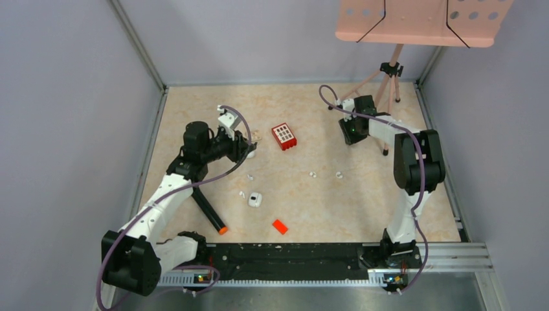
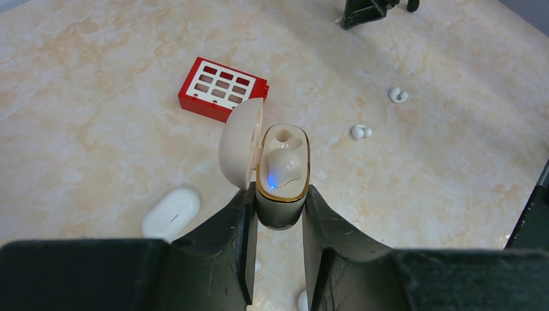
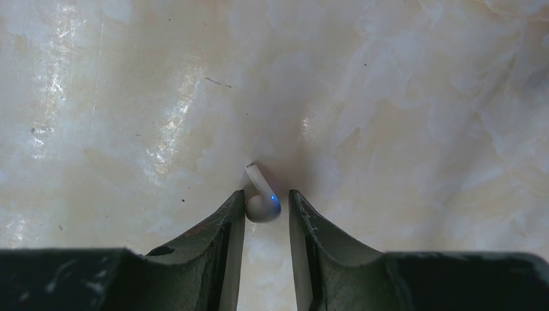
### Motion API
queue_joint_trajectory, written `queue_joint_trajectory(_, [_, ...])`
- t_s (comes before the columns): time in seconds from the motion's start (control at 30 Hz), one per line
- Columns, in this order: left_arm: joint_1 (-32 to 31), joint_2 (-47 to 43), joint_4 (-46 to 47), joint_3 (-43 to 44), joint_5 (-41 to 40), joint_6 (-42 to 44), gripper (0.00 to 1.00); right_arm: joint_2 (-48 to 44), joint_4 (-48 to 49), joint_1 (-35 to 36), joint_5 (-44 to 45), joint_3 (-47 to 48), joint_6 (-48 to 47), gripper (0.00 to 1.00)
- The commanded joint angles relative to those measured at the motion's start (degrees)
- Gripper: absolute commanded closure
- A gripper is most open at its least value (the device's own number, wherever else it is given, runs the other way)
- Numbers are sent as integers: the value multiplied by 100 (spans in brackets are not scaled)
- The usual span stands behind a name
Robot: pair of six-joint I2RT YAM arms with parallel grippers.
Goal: Insert the wireless bluetooth earbuds into the charging case
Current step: Pick up the earbud from the center of the board.
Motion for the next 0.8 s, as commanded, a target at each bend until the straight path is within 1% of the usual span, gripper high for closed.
queue_joint_trajectory(0.0, [26, -101, 239, 160, 57, 4, 100, 71, -169, -74, 111, -44, -34, 69])
queue_joint_trajectory(0.17, [26, -100, 268, 137, 54, -19, 100, 53, -173, -76, 135, -83, -28, 70])
queue_joint_trajectory(0.23, [26, -99, 276, 137, 65, -23, 100, 44, -180, -83, 125, -89, -28, 72])
queue_joint_trajectory(0.37, [26, -90, 353, 96, 84, -16, 100, -65, -260, -116, -23, -60, -54, 88])
queue_joint_trajectory(0.47, [20, -53, 478, 50, 204, 149, 100, -331, -538, -119, -469, 93, -151, 98])
queue_joint_trajectory(0.5, [18, -33, 550, 7, 296, 269, 100, -482, -657, -118, -669, 147, -167, 100])
queue_joint_trajectory(0.57, [11, 48, 704, -55, 446, 545, 100, -752, -1042, -114, -1132, 294, -127, 100])
queue_joint_trajectory(0.77, [-109, 414, 1065, -97, 856, 1824, 100, -1253, -2849, 316, -2195, 1077, 226, 100])
